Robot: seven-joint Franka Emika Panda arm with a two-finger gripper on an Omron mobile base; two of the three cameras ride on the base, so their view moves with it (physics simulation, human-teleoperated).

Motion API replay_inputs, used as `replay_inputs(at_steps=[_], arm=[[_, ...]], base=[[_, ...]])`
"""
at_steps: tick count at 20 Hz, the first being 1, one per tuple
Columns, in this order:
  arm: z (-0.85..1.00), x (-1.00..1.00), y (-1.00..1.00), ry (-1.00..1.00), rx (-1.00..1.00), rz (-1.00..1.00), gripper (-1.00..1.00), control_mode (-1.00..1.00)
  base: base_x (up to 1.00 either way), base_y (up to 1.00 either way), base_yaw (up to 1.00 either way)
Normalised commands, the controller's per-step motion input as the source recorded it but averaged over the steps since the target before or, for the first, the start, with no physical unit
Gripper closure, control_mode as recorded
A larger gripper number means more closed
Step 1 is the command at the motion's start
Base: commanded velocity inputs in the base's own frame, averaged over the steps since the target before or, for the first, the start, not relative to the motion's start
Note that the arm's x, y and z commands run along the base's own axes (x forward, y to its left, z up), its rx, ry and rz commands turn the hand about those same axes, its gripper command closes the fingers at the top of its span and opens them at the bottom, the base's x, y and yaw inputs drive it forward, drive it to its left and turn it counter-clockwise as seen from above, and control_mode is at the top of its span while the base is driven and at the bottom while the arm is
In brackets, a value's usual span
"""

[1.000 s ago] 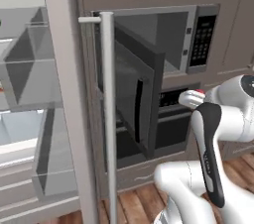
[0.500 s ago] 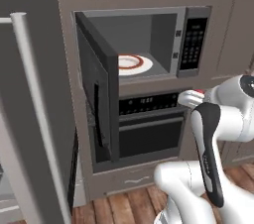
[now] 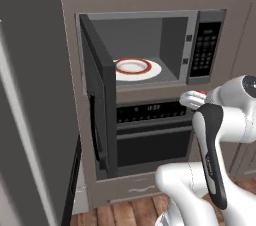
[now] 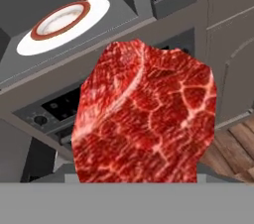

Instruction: Transport the steak from the fridge to the microwave and turn on the microwave.

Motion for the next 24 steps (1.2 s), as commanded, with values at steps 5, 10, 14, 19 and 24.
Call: replay_inputs(at_steps=[5, 10, 14, 19, 24], arm=[[0.00, 0.00, 0.00, 0.00, 0.00, 0.00, 1.00, 1.00], [0.00, 0.00, 0.00, 0.00, 0.00, 0.00, 1.00, 1.00], [0.00, 0.00, 0.00, 0.00, 0.00, 0.00, 1.00, 1.00], [0.00, 0.00, 0.00, 0.00, 0.00, 0.00, 1.00, 1.00], [0.00, 0.00, 0.00, 0.00, 0.00, 0.00, 1.00, 1.00]], base=[[0.46, -0.07, 0.15], [0.42, -0.06, 0.16], [0.36, -0.05, 0.15], [0.32, -0.14, 0.15], [0.21, -0.27, 0.15]])
